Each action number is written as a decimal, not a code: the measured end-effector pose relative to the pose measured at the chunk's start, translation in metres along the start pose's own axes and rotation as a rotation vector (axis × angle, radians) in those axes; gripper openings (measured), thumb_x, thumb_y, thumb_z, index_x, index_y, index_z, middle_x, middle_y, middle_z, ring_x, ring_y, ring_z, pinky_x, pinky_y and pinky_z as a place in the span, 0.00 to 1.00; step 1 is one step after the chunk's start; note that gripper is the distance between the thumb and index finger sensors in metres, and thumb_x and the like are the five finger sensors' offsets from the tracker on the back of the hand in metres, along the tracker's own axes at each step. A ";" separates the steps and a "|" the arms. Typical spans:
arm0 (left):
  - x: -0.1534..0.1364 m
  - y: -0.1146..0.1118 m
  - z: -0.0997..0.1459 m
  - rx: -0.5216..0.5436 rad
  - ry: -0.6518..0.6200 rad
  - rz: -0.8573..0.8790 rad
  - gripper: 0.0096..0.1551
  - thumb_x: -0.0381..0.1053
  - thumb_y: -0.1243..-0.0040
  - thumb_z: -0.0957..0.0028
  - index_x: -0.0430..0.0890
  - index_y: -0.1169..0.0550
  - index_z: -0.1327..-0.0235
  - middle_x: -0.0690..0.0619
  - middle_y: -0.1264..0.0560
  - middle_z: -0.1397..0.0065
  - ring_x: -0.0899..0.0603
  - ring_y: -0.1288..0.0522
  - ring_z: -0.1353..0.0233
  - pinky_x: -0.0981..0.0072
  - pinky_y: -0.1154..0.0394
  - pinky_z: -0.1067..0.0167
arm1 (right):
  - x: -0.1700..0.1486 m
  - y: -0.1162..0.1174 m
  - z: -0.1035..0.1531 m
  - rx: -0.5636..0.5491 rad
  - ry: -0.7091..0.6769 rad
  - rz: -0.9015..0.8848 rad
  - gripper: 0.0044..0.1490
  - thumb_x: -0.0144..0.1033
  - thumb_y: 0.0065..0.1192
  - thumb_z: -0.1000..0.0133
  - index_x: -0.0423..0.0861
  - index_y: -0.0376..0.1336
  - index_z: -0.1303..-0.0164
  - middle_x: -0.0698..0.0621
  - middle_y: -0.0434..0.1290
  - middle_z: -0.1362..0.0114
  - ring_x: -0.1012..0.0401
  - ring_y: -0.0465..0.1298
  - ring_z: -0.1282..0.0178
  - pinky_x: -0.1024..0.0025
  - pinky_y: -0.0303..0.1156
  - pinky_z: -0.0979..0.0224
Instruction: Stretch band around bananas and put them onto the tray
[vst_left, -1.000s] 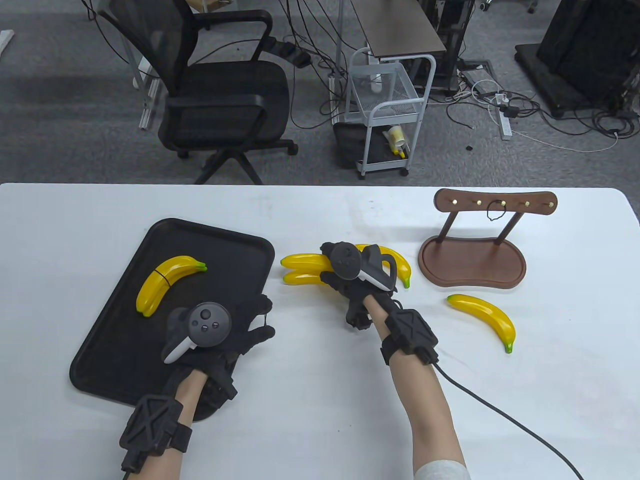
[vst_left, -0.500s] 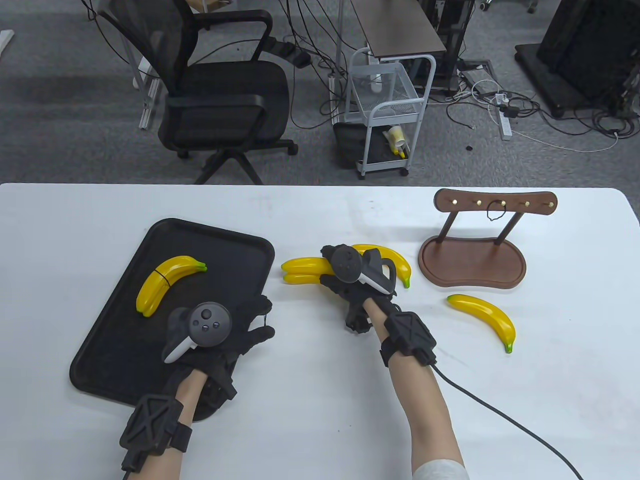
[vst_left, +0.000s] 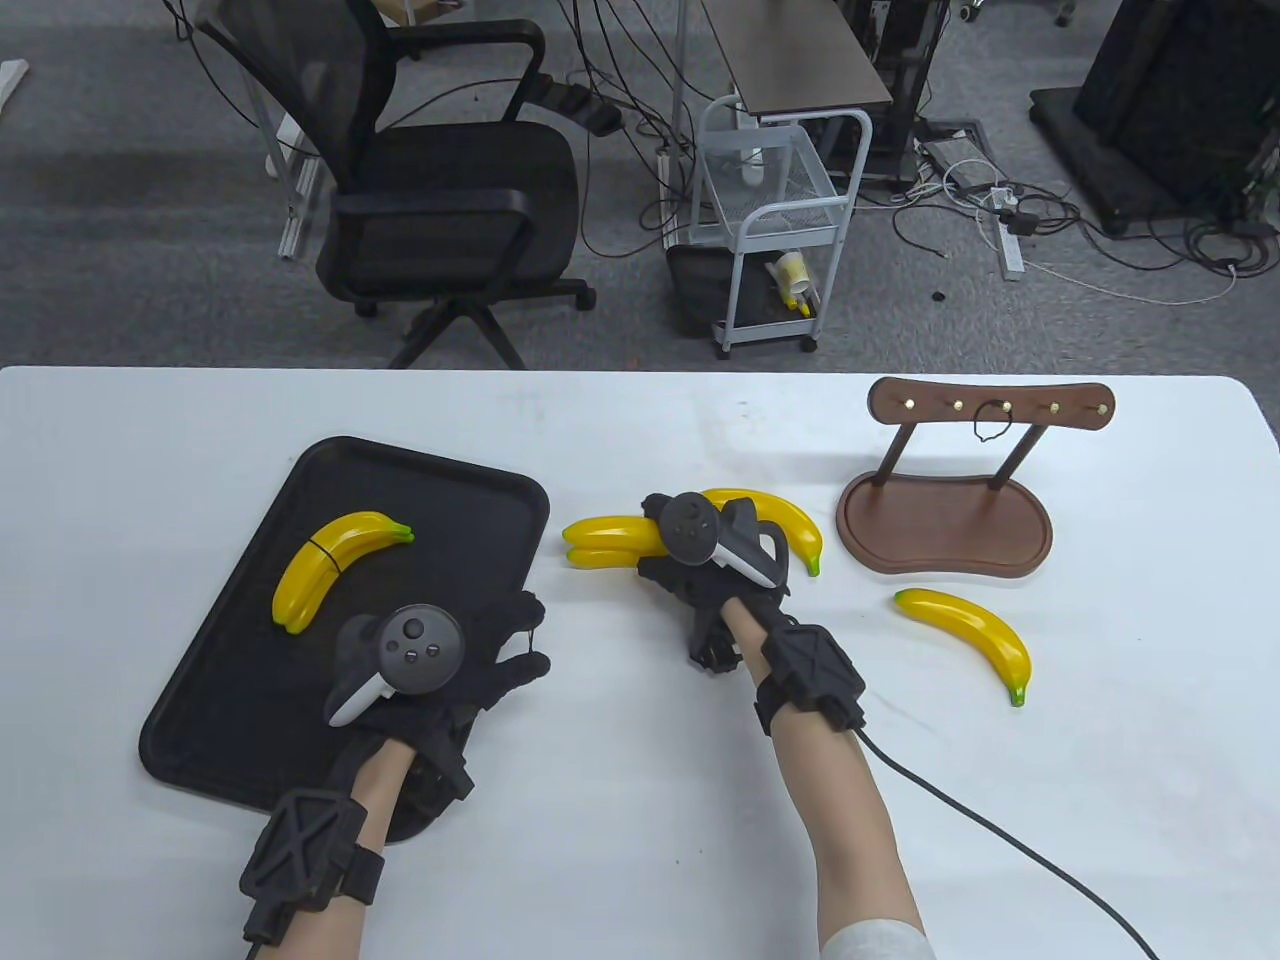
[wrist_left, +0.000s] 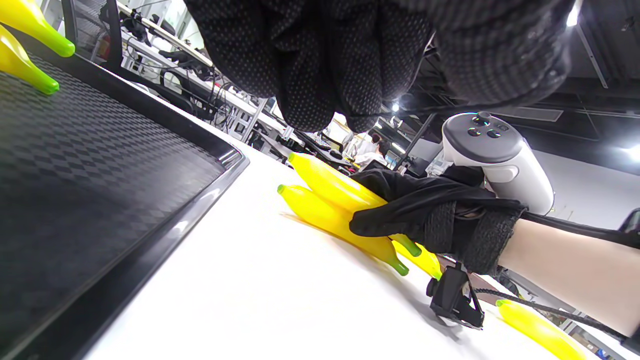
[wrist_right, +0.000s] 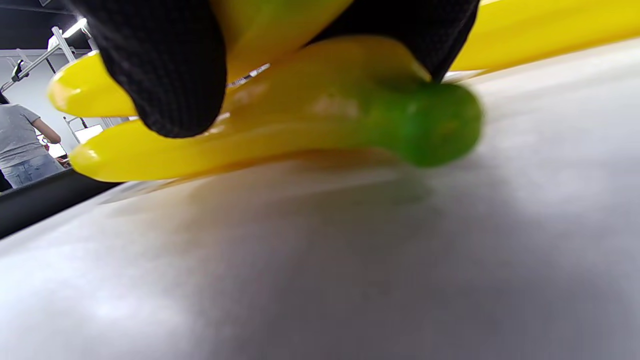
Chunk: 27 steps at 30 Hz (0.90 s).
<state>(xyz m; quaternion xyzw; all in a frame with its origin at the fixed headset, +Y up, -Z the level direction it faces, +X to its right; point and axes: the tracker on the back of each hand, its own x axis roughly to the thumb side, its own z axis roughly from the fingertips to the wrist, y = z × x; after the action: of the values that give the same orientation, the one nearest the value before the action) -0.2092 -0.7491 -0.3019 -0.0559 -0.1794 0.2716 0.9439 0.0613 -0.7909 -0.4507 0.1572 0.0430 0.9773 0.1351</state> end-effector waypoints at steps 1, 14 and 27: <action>0.000 0.000 0.000 0.000 0.000 0.000 0.39 0.66 0.44 0.48 0.55 0.34 0.23 0.57 0.29 0.19 0.46 0.28 0.18 0.51 0.35 0.18 | 0.000 0.000 0.000 -0.001 0.001 0.003 0.49 0.46 0.71 0.46 0.45 0.49 0.19 0.46 0.63 0.21 0.47 0.71 0.27 0.52 0.73 0.30; 0.001 -0.001 0.000 0.000 -0.003 -0.003 0.39 0.66 0.44 0.47 0.55 0.34 0.23 0.57 0.29 0.19 0.46 0.28 0.19 0.51 0.35 0.18 | 0.001 0.000 -0.001 -0.004 0.035 0.043 0.45 0.44 0.75 0.48 0.44 0.57 0.23 0.45 0.69 0.23 0.49 0.76 0.31 0.57 0.77 0.33; 0.001 -0.001 0.000 0.006 -0.005 0.012 0.39 0.66 0.44 0.47 0.54 0.34 0.23 0.57 0.29 0.19 0.45 0.28 0.19 0.51 0.35 0.18 | 0.003 -0.007 0.008 -0.043 0.013 0.085 0.44 0.45 0.78 0.51 0.44 0.61 0.27 0.44 0.73 0.27 0.49 0.81 0.37 0.58 0.81 0.38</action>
<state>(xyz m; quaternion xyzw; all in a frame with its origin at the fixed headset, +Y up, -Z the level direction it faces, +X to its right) -0.2085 -0.7492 -0.3013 -0.0533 -0.1805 0.2779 0.9420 0.0630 -0.7829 -0.4436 0.1495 0.0160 0.9839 0.0967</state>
